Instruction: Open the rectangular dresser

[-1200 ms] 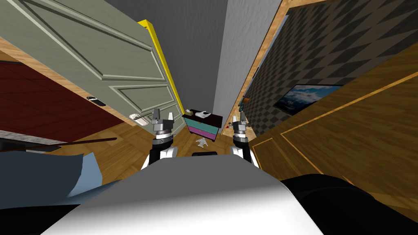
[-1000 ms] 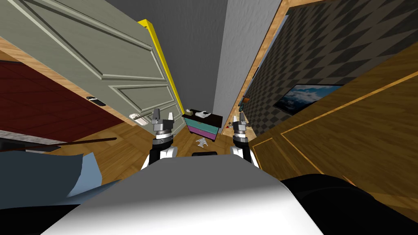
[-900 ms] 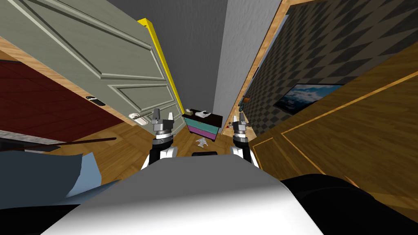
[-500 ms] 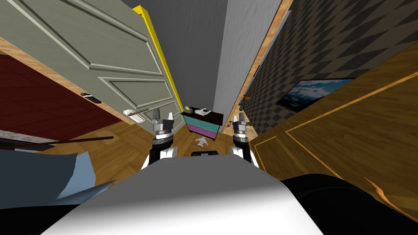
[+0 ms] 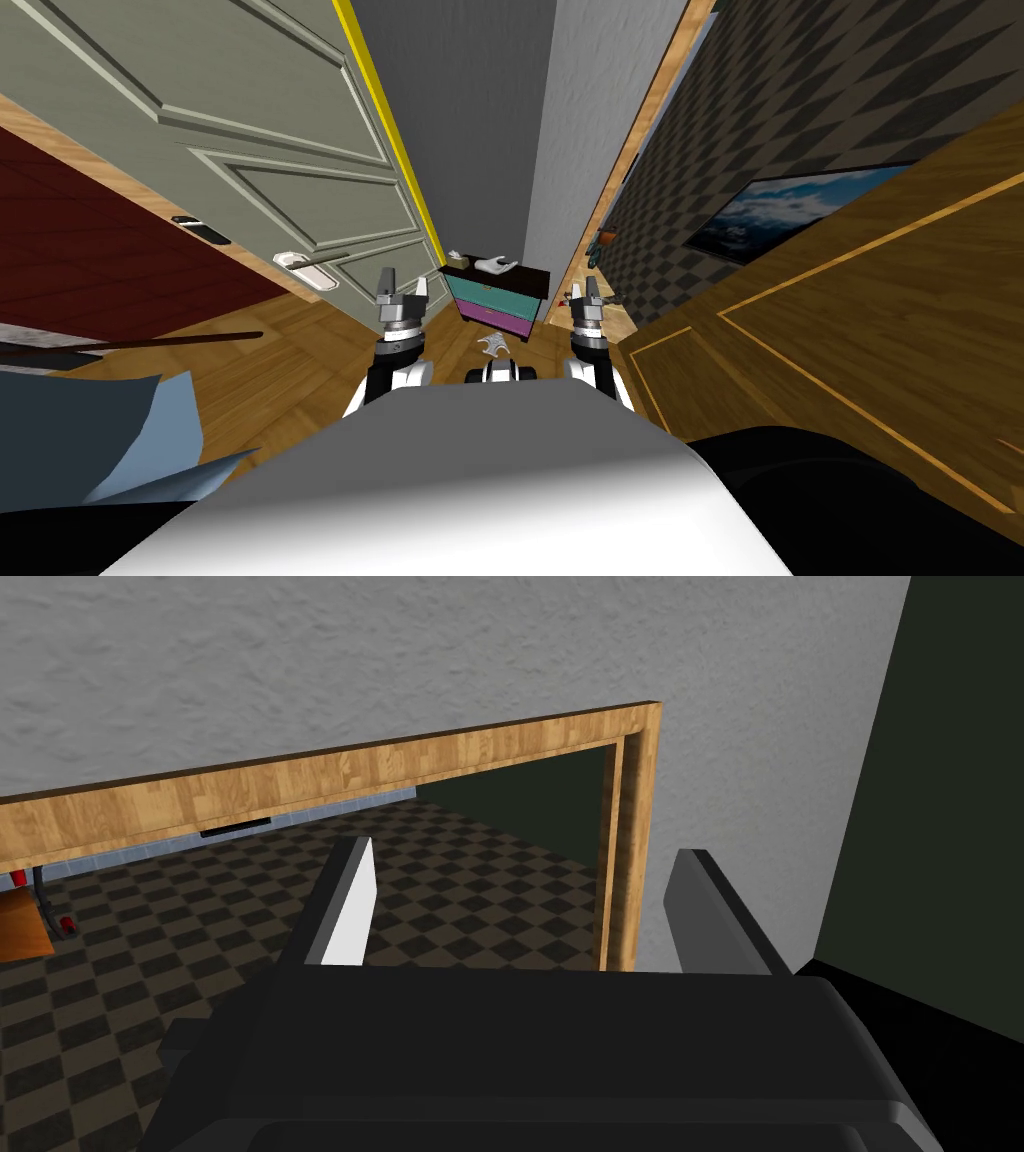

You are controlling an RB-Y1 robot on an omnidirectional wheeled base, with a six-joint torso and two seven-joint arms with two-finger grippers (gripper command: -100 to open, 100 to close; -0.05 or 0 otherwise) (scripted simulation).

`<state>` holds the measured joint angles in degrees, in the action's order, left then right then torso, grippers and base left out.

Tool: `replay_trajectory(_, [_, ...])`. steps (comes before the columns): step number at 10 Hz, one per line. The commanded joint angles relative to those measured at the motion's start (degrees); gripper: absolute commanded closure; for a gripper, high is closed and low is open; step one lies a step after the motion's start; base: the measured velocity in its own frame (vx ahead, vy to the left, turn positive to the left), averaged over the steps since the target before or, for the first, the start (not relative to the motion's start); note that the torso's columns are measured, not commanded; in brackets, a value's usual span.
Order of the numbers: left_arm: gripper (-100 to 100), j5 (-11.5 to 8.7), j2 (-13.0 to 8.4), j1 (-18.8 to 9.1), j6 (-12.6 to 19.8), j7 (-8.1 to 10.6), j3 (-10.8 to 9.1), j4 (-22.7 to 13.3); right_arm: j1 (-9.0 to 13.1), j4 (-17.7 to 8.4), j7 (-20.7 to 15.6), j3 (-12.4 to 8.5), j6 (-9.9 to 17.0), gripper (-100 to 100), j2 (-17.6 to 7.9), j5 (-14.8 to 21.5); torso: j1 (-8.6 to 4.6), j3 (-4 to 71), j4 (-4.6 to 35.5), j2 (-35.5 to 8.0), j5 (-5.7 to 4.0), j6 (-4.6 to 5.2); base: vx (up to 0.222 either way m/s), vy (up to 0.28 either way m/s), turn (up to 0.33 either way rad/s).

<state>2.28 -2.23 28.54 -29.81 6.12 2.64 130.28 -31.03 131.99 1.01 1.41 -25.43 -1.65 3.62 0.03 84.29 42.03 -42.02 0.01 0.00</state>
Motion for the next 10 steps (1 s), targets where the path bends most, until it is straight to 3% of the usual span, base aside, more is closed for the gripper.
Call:
replay_trajectory(1, [-100, -0.03, -3.18, -0.65, -1.39, -0.23, 0.13, -2.88, 0.0, 0.0, 0.0, 0.0, 0.0, 0, 0.0, 0.0, 0.0, 0.27, 0.16, -0.12, 0.0, 0.0, 0.044, 0.007, -0.031])
replay_trajectory(5, [-100, -0.03, -5.89, -1.79, -4.83, -0.85, 0.69, -9.57, -0.01, 0.0, 0.0, 0.0, 0.0, 0, 0.0, 0.0, -0.01, 0.3, 0.24, -0.21, -0.01, 0.0, 0.075, 0.01, -0.049])
replay_trajectory(7, [-100, -0.02, -6.29, -2.12, -5.86, -1.03, 0.86, -11.55, -0.01, 0.0, 0.0, 0.0, 0.0, 0, 0.0, 0.0, -0.03, 0.27, 0.25, -0.27, -0.01, 0.0, 0.066, 0.006, -0.034])
replay_trajectory(10, [-100, -0.02, -7.22, -3.2, -9.18, -1.62, 1.4, -17.21, -0.01, 0.0, 0.0, 0.0, 0.0, 0, 0.0, 0.0, 0.0, 0.29, 0.24, -0.23, 0.0, 0.0, 0.074, 0.013, -0.057])
